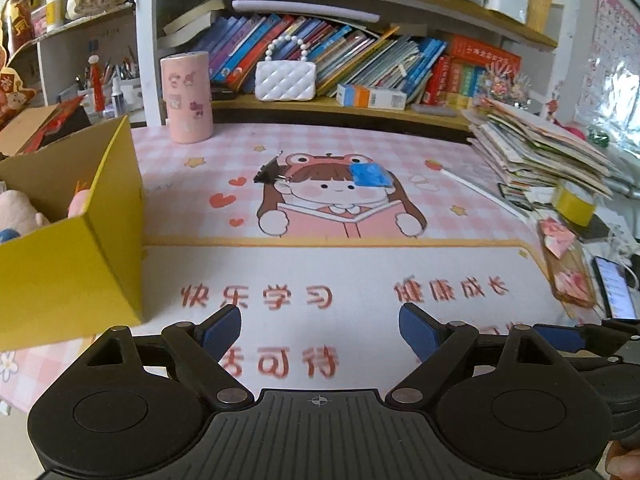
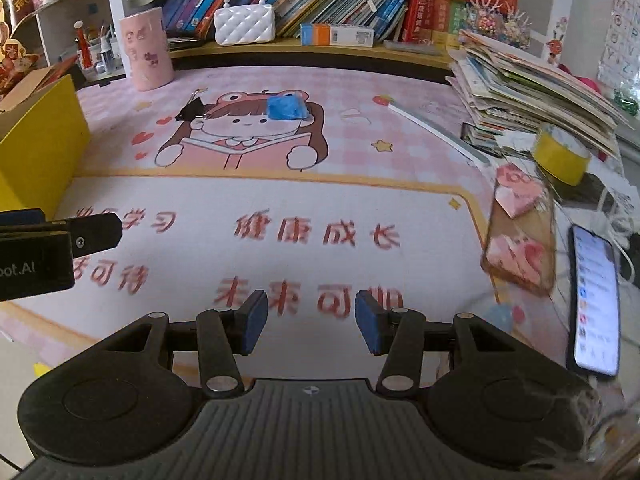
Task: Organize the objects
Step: 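Withdraw both tools from the box and move toward the mat, then grasp the black binder clip with the left tool while the right tool grasps the blue cloth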
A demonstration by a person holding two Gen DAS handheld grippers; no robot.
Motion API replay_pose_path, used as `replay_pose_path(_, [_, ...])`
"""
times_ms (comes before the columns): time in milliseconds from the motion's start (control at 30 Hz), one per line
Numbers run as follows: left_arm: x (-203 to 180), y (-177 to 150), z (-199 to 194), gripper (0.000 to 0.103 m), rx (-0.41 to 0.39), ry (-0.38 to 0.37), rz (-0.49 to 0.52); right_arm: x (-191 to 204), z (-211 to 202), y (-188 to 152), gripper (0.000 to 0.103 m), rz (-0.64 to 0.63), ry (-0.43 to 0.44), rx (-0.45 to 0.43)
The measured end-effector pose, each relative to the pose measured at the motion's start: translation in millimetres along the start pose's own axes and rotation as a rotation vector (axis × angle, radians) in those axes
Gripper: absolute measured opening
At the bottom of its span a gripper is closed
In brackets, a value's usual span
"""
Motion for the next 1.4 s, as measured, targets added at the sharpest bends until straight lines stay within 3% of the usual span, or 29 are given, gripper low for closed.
replay_pose_path(467, [-1, 51, 65, 0.088, 0.006, 0.1, -0.056, -23, 58, 69, 0.054, -0.021, 0.061, -0.049])
replay_pose_path(900, [12, 101, 142, 0.086, -0.033, 0.199, -0.089, -8, 140, 135, 0.066, -0.08, 0.117, -0.138])
replay_pose_path(1400, [29, 116, 226, 0.064, 0.022, 0.283, -0.088, 2, 226, 157, 0.065, -0.056, 0.141, -0.114])
Point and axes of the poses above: each gripper's, at about its wrist camera, not at the fingertips, and z roughly the way its jaws point, x to its left, y to its top, the point moved 2 cm from there along z, roughly the way its jaws point, and after that the axes turned 6 degrees about -x, right-handed, at the moved point
